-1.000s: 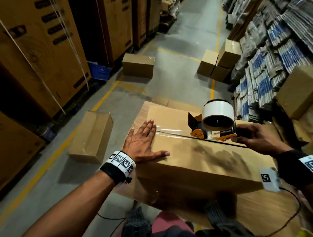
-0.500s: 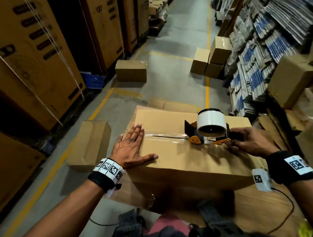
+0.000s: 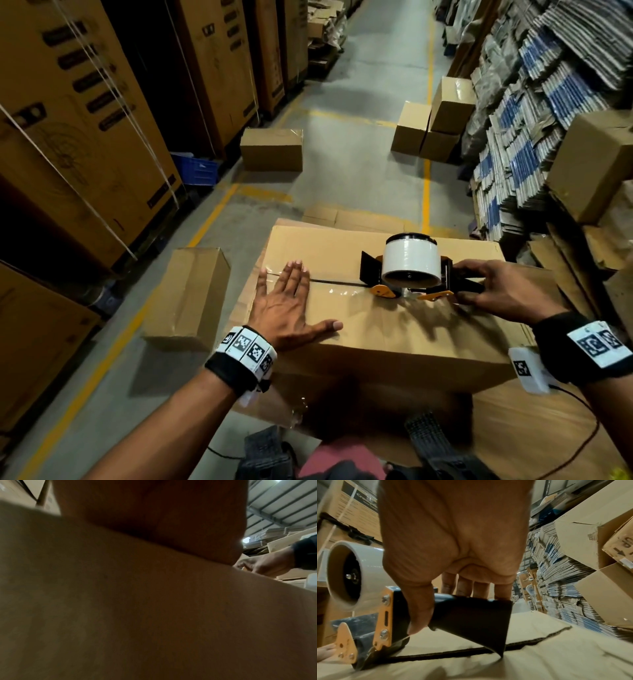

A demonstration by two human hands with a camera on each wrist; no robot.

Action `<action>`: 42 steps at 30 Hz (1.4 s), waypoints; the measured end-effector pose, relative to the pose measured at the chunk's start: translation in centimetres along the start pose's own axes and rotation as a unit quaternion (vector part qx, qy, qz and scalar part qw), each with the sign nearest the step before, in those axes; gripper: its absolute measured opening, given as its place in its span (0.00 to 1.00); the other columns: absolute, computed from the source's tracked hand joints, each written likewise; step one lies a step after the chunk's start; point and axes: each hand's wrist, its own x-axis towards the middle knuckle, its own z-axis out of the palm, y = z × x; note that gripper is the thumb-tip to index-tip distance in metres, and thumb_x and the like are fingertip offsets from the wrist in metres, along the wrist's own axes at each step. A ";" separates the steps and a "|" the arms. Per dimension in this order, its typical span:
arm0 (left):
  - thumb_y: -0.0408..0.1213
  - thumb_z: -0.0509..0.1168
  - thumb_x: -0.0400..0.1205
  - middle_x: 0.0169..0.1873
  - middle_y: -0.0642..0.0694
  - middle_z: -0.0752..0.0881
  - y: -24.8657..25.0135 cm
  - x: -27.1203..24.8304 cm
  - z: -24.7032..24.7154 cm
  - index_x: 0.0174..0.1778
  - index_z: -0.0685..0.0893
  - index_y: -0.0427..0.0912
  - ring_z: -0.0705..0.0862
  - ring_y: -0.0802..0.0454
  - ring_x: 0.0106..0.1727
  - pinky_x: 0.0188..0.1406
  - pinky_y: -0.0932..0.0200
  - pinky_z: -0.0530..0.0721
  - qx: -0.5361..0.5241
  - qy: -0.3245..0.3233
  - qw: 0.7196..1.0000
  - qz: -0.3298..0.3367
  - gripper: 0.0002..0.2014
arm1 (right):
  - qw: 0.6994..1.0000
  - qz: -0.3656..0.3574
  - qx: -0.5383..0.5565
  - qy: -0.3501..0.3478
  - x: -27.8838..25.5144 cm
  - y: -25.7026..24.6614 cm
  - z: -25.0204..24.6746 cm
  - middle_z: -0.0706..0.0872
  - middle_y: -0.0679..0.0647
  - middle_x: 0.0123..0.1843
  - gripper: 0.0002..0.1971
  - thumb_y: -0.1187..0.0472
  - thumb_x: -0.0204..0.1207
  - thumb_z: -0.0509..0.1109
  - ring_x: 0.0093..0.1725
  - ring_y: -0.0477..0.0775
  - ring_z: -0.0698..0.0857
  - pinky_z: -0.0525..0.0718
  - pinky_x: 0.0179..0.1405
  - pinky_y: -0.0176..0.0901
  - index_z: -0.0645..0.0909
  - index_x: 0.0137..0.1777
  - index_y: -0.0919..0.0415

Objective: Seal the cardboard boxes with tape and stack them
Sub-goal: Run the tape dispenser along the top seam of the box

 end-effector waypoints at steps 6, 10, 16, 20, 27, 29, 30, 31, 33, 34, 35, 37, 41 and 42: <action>0.89 0.27 0.67 0.90 0.49 0.30 -1.3 0.1 0.5 0.92 0.34 0.46 0.28 0.54 0.89 0.86 0.32 0.27 0.018 0.017 1.000 0.015 0.64 | 0.999 -0.042 -0.028 -0.003 0.4 -0.7 0.6 0.93 0.47 0.59 0.21 0.64 0.71 0.85 0.60 0.45 0.89 0.85 0.67 0.47 0.89 0.64 0.53; 0.89 0.25 0.67 0.90 0.51 0.30 -4.3 0.1 0.2 0.92 0.33 0.49 0.28 0.55 0.89 0.86 0.34 0.26 0.028 0.016 0.999 0.025 0.63 | 0.997 -0.068 -0.035 -0.023 0.6 -1.3 1.2 0.92 0.43 0.62 0.26 0.56 0.69 0.87 0.62 0.40 0.88 0.86 0.66 0.45 0.87 0.67 0.49; 0.89 0.30 0.70 0.89 0.49 0.28 -3.6 0.1 -0.7 0.91 0.32 0.45 0.27 0.53 0.89 0.86 0.30 0.28 0.042 0.006 0.999 0.026 0.63 | 0.994 -0.080 -0.053 -0.049 0.5 -2.1 1.8 0.89 0.50 0.69 0.32 0.54 0.72 0.86 0.64 0.45 0.87 0.84 0.69 0.42 0.82 0.76 0.54; 0.88 0.30 0.72 0.89 0.50 0.28 1.0 1.1 -0.2 0.90 0.31 0.45 0.27 0.53 0.89 0.87 0.33 0.29 0.017 0.005 0.998 0.060 0.61 | 0.993 -0.086 -0.061 -0.057 0.8 -2.2 1.3 0.88 0.48 0.70 0.35 0.53 0.71 0.86 0.67 0.44 0.85 0.83 0.71 0.45 0.80 0.78 0.53; 0.90 0.42 0.69 0.91 0.55 0.38 2.2 0.8 -1.7 0.93 0.40 0.49 0.35 0.58 0.91 0.89 0.33 0.34 -0.130 0.035 0.990 0.046 0.64 | 0.990 -0.129 -0.044 -0.022 1.0 -3.2 -0.4 0.83 0.43 0.76 0.46 0.37 0.63 0.86 0.76 0.42 0.79 0.80 0.77 0.51 0.76 0.81 0.48; 0.82 0.63 0.72 0.91 0.58 0.48 2.8 0.5 -3.9 0.93 0.49 0.54 0.43 0.62 0.91 0.91 0.37 0.42 -0.288 0.103 0.950 0.059 0.59 | 0.987 -0.155 -0.029 0.000 0.8 -4.3 -1.3 0.78 0.39 0.79 0.51 0.31 0.60 0.83 0.78 0.40 0.74 0.76 0.79 0.48 0.72 0.84 0.45; 0.74 0.71 0.72 0.90 0.60 0.52 3.1 0.6 -5.2 0.93 0.53 0.56 0.47 0.63 0.91 0.92 0.38 0.46 -0.345 0.134 0.926 0.074 0.57 | 0.985 -0.171 -0.023 0.002 0.7 -5.0 -1.8 0.76 0.36 0.79 0.52 0.30 0.59 0.83 0.77 0.38 0.73 0.75 0.78 0.45 0.72 0.84 0.44; 0.67 0.78 0.72 0.88 0.61 0.57 3.4 0.8 -6.6 0.92 0.58 0.58 0.50 0.64 0.90 0.91 0.40 0.50 -0.379 0.158 0.907 0.097 0.55 | 0.982 -0.189 -0.021 0.002 0.6 -5.9 -2.1 0.76 0.34 0.79 0.51 0.30 0.59 0.84 0.76 0.35 0.73 0.75 0.77 0.42 0.72 0.84 0.43; 0.54 0.85 0.70 0.86 0.60 0.68 3.5 1.6 -9.0 0.88 0.70 0.58 0.55 0.66 0.89 0.90 0.44 0.58 -0.401 0.165 0.889 0.150 0.50 | 0.976 -0.218 -0.022 0.003 0.6 -7.7 -2.3 0.77 0.32 0.76 0.50 0.33 0.58 0.85 0.71 0.28 0.74 0.74 0.71 0.31 0.74 0.82 0.42; 0.49 0.87 0.69 0.84 0.58 0.74 3.5 2.0 -10.0 0.84 0.75 0.57 0.59 0.67 0.88 0.88 0.48 0.61 -0.400 0.153 0.889 0.164 0.47 | 0.973 -0.229 -0.022 0.003 0.7 -8.5 -2.2 0.79 0.33 0.75 0.49 0.33 0.58 0.86 0.69 0.27 0.76 0.75 0.70 0.30 0.76 0.81 0.42; 0.46 0.88 0.68 0.81 0.55 0.78 3.4 2.4 -10.7 0.81 0.80 0.56 0.62 0.67 0.87 0.85 0.53 0.62 -0.394 0.140 0.893 0.169 0.44 | 0.971 -0.237 -0.021 0.004 0.8 -9.1 -1.9 0.82 0.36 0.74 0.48 0.32 0.57 0.85 0.69 0.30 0.78 0.77 0.71 0.34 0.77 0.80 0.43; 0.45 0.90 0.65 0.77 0.53 0.82 3.0 3.0 -11.4 0.77 0.84 0.56 0.71 0.66 0.83 0.79 0.63 0.65 -0.377 0.126 0.901 0.172 0.42 | 0.969 -0.245 -0.019 0.006 1.0 -9.8 -1.5 0.86 0.43 0.71 0.46 0.31 0.56 0.83 0.70 0.40 0.82 0.82 0.73 0.46 0.81 0.77 0.45; 0.43 0.92 0.61 0.63 0.64 0.89 2.6 3.7 -11.7 0.69 0.90 0.51 0.79 0.81 0.66 0.62 0.87 0.66 -0.384 0.123 0.900 0.167 0.38 | 0.970 -0.241 0.001 0.023 1.0 -9.7 -1.3 0.90 0.45 0.66 0.38 0.37 0.59 0.86 0.65 0.40 0.85 0.85 0.70 0.47 0.86 0.71 0.46; 0.42 0.92 0.61 0.60 0.65 0.89 2.6 3.8 -11.7 0.67 0.91 0.50 0.79 0.84 0.63 0.60 0.88 0.66 -0.387 0.123 0.899 0.163 0.36 | 0.970 -0.242 0.002 0.029 0.9 -9.8 -1.2 0.90 0.46 0.65 0.36 0.40 0.60 0.87 0.64 0.40 0.86 0.85 0.69 0.46 0.87 0.70 0.47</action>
